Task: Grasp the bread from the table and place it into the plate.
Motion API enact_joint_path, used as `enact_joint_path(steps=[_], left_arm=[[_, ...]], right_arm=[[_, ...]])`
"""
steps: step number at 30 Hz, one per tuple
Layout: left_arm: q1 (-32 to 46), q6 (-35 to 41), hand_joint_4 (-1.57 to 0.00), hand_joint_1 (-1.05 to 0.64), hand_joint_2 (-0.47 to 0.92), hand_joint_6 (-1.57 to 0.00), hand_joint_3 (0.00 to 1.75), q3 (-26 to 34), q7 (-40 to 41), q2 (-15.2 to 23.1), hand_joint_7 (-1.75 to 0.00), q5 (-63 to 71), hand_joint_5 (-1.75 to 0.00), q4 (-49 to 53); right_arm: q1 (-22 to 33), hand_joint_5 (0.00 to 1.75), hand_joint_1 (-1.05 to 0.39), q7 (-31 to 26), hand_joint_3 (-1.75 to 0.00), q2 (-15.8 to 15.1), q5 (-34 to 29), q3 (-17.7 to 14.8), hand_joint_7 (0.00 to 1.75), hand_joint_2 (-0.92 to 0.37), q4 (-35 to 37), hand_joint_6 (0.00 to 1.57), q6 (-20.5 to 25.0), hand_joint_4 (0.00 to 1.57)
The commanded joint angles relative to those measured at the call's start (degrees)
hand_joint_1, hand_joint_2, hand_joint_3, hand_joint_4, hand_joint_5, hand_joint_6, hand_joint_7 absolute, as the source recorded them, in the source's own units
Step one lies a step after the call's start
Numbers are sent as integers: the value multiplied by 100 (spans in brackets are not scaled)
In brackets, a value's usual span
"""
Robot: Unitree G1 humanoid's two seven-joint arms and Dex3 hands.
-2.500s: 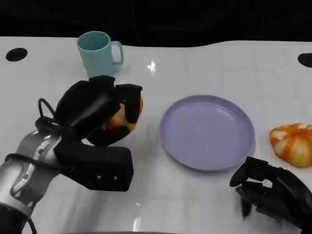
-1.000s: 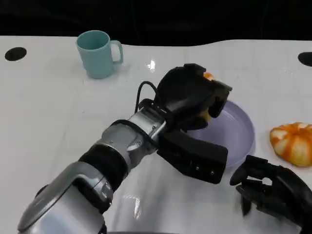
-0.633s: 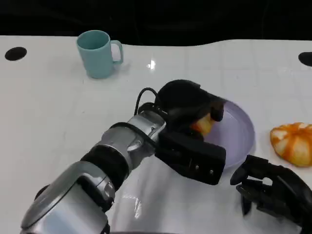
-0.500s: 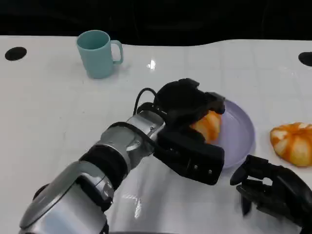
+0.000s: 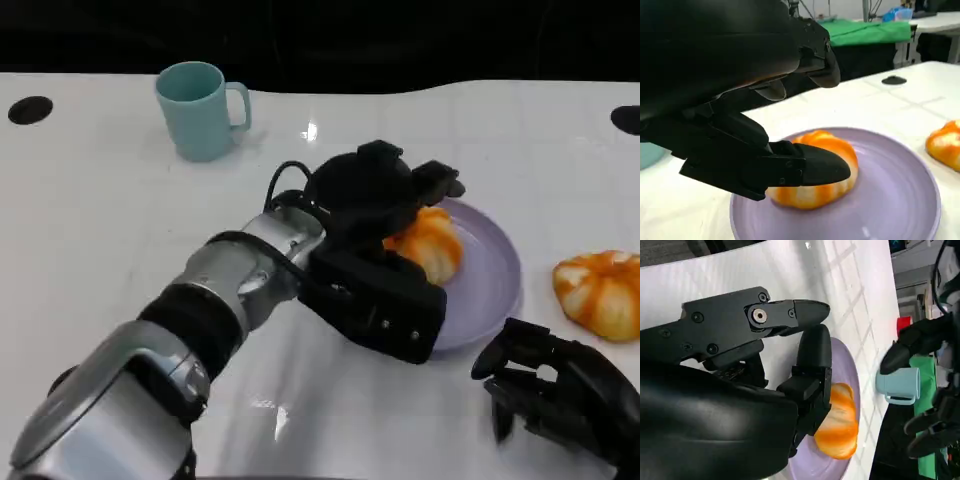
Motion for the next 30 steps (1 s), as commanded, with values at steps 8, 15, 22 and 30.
enact_joint_path(steps=[8, 15, 22, 30], left_arm=[[891, -306, 0, -79, 92, -13, 47, 635, -613, 670, -49, -886, -69, -1344], [1010, -236, 0, -79, 92, -15, 46, 720, -805, 699, -44, -959, -69, -1578], [2308, -929, -15, -64, 90, -28, 35, 1539, -839, 858, -37, -2267, -71, -2449], [3522, -1656, -39, -32, 61, -61, 74, 2120, -950, 844, -8, -3134, -71, -3242]], right_arm=[[100, 175, -51, -47, -27, -78, -154, 24, 141, -92, 166, 64, 88, 68], [102, 175, -51, -63, -27, -78, -163, 27, 140, -92, 160, 64, 94, 68], [100, 175, -50, 1, -28, -71, -94, 3, 140, -92, 149, 65, 159, 68], [110, 175, -52, 18, -26, -74, -115, -4, 139, -92, 154, 66, 121, 68]])
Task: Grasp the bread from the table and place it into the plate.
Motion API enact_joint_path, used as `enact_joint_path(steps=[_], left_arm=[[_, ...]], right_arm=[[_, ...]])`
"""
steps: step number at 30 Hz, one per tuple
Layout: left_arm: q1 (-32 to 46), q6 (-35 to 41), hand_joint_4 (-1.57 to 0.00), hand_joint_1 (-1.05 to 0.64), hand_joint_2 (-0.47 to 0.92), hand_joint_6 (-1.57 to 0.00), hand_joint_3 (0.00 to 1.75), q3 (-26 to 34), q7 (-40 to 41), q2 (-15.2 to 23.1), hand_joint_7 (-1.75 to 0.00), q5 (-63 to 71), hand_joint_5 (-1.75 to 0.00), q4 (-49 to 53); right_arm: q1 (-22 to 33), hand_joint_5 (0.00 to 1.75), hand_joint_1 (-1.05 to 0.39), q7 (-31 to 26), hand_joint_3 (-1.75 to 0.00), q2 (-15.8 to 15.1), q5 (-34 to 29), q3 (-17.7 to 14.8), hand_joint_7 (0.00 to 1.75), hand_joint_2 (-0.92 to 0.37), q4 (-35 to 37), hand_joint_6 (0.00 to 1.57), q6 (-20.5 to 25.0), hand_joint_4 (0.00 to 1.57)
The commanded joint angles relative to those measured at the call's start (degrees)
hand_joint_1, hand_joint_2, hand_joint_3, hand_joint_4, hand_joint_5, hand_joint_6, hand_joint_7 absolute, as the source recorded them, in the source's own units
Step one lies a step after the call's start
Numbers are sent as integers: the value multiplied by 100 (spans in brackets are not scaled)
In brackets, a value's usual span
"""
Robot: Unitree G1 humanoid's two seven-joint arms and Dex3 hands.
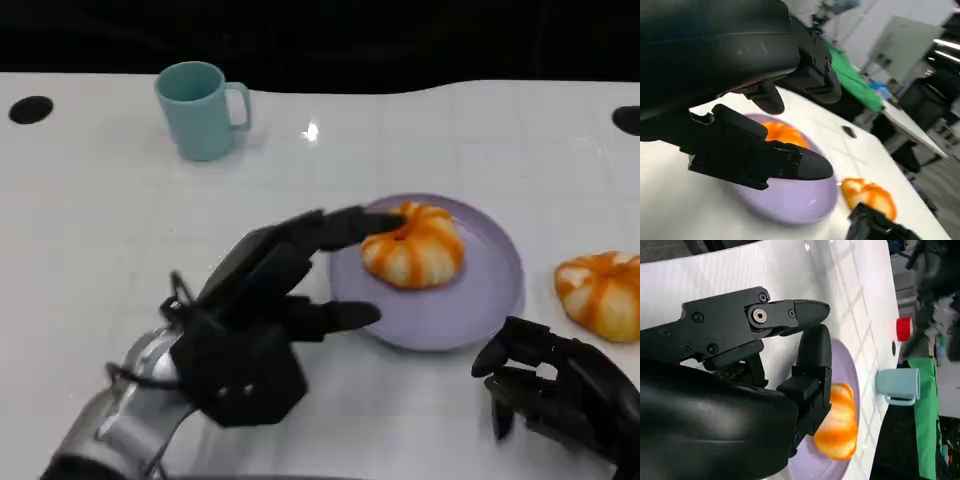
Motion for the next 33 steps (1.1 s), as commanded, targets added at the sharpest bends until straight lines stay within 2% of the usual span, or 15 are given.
enact_joint_path(steps=[1, 7, 10, 13, 17, 18, 20, 22, 25, 27, 30, 31, 33], left_arm=[[248, -381, -40, -29, 56, -63, 84, 213, -56, 28, -7, -242, -71, -358], [668, -621, -50, -12, 40, -75, 113, 379, -15, 67, -8, -341, -75, -702], [817, -661, -54, -8, 37, -82, 120, 471, -73, 6, -10, -529, -78, -786], [1203, -86, -62, -8, 40, -91, 122, 549, -721, -204, -14, -1807, -83, -1182], [1493, 474, -64, -9, 42, -95, 120, 689, -1142, -303, -15, -2514, -85, -1581], [1620, 704, -71, -12, 45, -100, 116, 747, -1267, -337, -17, -2802, -86, -1729], [1827, 1144, -76, -14, 48, -102, 112, 854, -1468, -367, -18, -3265, -85, -1993], [1962, 1462, -82, -15, 46, -107, 116, 970, -1669, -398, -22, -3620, -93, -2150], [2059, 1773, -81, -16, 46, -106, 117, 1110, -1868, -453, -30, -3894, -104, -2263], [2110, 1978, -82, -23, 56, -99, 96, 1199, -1961, -495, -53, -4046, -113, -2311], [2266, 2437, -81, -26, 62, -89, 88, 1349, -2194, -550, -84, -4467, -127, -2429], [2340, 2570, -81, -27, 62, -87, 88, 1392, -2202, -564, -89, -4535, -129, -2491], [2459, 2727, -77, -29, 62, -80, 87, 1455, -2210, -572, -107, -4568, -145, -2584]], right_arm=[[164, 175, -52, -39, -26, -86, -120, 16, 139, -92, 92, 66, 95, 68], [169, 175, -54, -16, -27, -80, -107, -3, 139, -92, 87, 66, 117, 67], [171, 175, -55, -46, -26, -81, -129, 1, 139, -92, 83, 66, 129, 68], [180, 175, -54, -10, -26, -76, -92, -1, 139, -92, 48, 67, 191, 68], [195, 175, -54, -24, -26, -76, -92, -1, 140, -92, -1, 67, 246, 68], [203, 175, -54, -32, -26, -76, -93, -1, 140, -92, -20, 67, 263, 68], [214, 175, -55, -16, -25, -75, -76, -7, 140, -92, -45, 67, 296, 68], [229, 175, -54, 4, -25, -76, -61, -10, 140, -92, -71, 66, 318, 67], [242, 175, -54, -2, -25, -82, -72, -3, 140, -92, -93, 66, 297, 67], [246, 175, -53, -16, -26, -86, -87, 2, 140, -92, -100, 66, 274, 67], [273, 175, -54, -3, -27, -102, -91, 11, 140, -92, -146, 65, 269, 66], [282, 175, -54, -16, -27, -106, -100, 14, 140, -92, -164, 65, 272, 66], [303, 175, -53, -51, -27, -120, -126, 23, 140, -92, -221, 66, 319, 66]])
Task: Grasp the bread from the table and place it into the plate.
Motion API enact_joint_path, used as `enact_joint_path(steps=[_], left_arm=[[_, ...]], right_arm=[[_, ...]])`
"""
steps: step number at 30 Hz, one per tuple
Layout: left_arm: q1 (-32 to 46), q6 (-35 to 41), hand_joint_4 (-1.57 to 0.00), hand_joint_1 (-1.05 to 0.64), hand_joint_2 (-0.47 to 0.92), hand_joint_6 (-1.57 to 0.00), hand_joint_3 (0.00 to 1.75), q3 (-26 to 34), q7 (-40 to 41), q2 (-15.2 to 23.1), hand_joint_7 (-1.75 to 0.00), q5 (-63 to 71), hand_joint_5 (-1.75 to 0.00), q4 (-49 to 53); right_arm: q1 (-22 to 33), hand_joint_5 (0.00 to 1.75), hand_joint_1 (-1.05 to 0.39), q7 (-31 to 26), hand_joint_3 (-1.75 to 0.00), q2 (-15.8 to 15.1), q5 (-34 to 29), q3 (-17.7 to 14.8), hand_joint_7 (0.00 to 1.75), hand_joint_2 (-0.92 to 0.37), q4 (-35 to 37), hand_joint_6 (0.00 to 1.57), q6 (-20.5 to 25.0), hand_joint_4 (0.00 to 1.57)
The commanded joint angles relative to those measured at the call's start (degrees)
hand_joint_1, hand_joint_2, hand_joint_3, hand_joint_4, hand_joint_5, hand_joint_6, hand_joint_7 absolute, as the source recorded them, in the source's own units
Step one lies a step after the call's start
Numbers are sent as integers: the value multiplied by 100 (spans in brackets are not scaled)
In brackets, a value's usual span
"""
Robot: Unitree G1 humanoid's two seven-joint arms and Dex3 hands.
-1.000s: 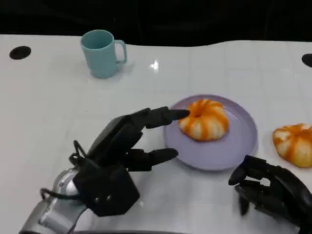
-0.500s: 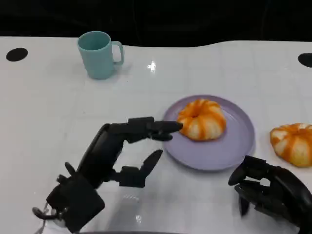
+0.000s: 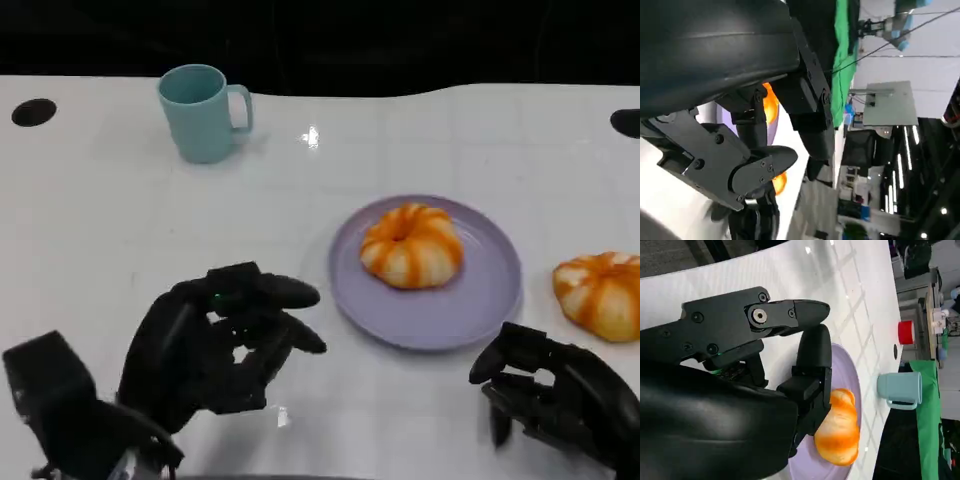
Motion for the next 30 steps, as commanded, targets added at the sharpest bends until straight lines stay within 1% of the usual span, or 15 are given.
enact_joint_path(steps=[1, 4, 7, 9, 12, 15, 17, 18, 22, 28, 30], left_arm=[[290, 397, -76, -30, 63, -78, 85, 198, -72, -3, -111, -173, -148, -264], [362, 541, -74, -32, 63, -75, 83, 266, -84, -52, -119, -163, -153, -335], [458, 614, -71, -36, 61, -72, 87, 334, -117, -129, -128, -195, -160, -318], [497, 642, -71, -37, 61, -71, 88, 377, -149, -175, -131, -202, -161, -299], [548, 622, -71, -38, 61, -70, 90, 443, -238, -256, -132, -213, -161, -224], [582, 715, -75, -39, 56, -71, 98, 491, -246, -322, -134, -231, -157, -215], [592, 760, -75, -39, 55, -72, 100, 521, -277, -353, -134, -251, -156, -205], [597, 776, -76, -44, 53, -71, 97, 536, -299, -371, -134, -261, -155, -194], [594, 823, -77, -49, 54, -71, 92, 585, -385, -394, -135, -280, -156, -119], [599, 958, -78, -48, 57, -73, 86, 629, -444, -391, -133, -295, -156, -87], [596, 949, -79, -49, 56, -73, 89, 644, -479, -397, -133, -282, -157, -48]], right_arm=[[176, 175, -53, -62, -27, -127, -108, 16, 140, -92, -25, 66, 177, 66], [205, 175, -51, -103, -27, -132, -133, 27, 140, -92, -103, 67, 233, 66], [259, 175, -49, -156, -27, -131, -139, 36, 139, -92, -237, 67, 360, 66], [283, 175, -49, -165, -27, -128, -129, 37, 138, -92, -292, 68, 408, 66], [311, 175, -49, -149, -27, -136, -129, 42, 138, -92, -339, 68, 411, 66], [310, 175, -50, -101, -28, -135, -103, 31, 138, -92, -318, 67, 375, 65], [311, 175, -50, -93, -28, -138, -99, 28, 138, -92, -316, 67, 381, 66], [313, 175, -51, -83, -28, -139, -91, 24, 139, -92, -318, 68, 390, 66], [318, 175, -53, -67, -27, -151, -94, 22, 140, -92, -320, 68, 390, 67], [334, 175, -50, -10, -27, -156, -60, 4, 141, -92, -328, 67, 375, 67], [340, 175, -50, 2, -28, -163, -60, -3, 140, -92, -315, 66, 338, 66]])
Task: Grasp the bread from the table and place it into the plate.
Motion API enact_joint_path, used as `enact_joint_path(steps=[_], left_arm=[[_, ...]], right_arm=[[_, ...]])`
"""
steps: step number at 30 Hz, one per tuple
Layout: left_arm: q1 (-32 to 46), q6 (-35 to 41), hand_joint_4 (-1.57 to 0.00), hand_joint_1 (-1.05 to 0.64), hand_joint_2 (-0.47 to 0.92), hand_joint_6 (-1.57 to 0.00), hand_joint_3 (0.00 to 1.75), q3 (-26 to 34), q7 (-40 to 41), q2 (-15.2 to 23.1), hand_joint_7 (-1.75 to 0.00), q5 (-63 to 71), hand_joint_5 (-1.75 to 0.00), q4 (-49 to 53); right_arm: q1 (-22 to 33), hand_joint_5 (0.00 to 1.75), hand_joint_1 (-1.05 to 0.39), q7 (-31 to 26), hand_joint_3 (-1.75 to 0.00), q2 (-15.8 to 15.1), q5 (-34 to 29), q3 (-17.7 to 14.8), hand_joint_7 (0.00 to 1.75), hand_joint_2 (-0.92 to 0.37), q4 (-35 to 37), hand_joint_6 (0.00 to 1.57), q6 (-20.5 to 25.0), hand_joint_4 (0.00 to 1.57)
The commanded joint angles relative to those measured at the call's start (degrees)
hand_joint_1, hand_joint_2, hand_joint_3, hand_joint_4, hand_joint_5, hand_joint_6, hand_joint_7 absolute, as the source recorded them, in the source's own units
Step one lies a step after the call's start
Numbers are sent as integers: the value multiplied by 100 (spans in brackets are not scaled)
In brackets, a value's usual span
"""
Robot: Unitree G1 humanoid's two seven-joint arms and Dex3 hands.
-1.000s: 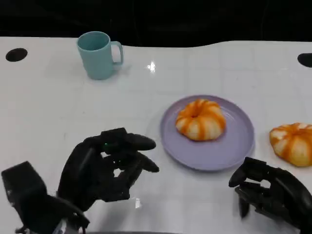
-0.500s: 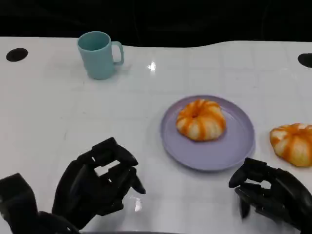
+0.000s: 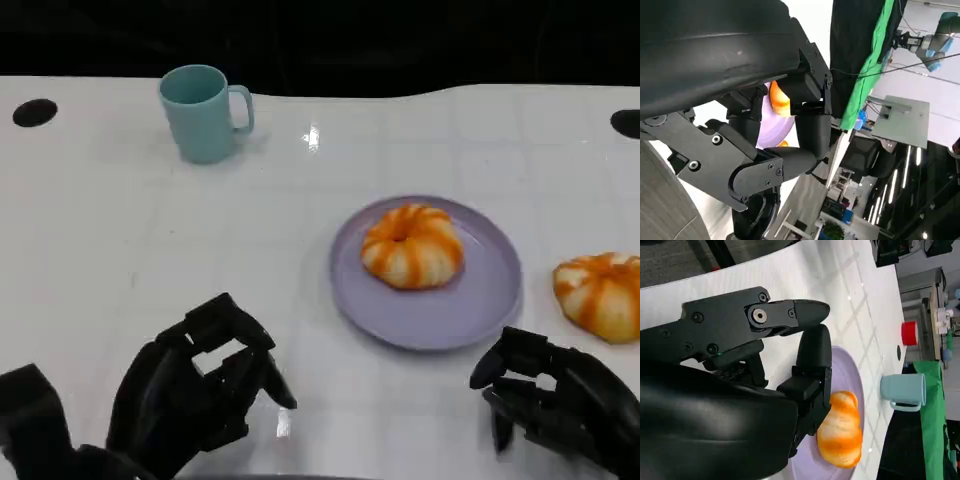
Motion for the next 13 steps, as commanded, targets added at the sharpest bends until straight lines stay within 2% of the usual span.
enact_joint_path(steps=[1, 8, 13], left_arm=[[12, -2, -79, -47, 55, -73, 90, 79, -132, 12, -133, -1, -157, 156], [-23, -65, -78, -47, 55, -73, 91, 121, -241, -6, -132, 23, -156, 279], [-35, -39, -79, -46, 50, -73, 102, 157, -245, -26, -132, 12, -157, 333]], right_arm=[[148, 175, -51, 65, -28, -139, -13, -23, 140, -92, 73, 66, 61, 66], [161, 175, -53, 42, -27, -154, -33, -24, 141, -92, 24, 67, 115, 65], [177, 175, -52, 27, -26, -180, -24, -30, 139, -92, -33, 66, 199, 65]])
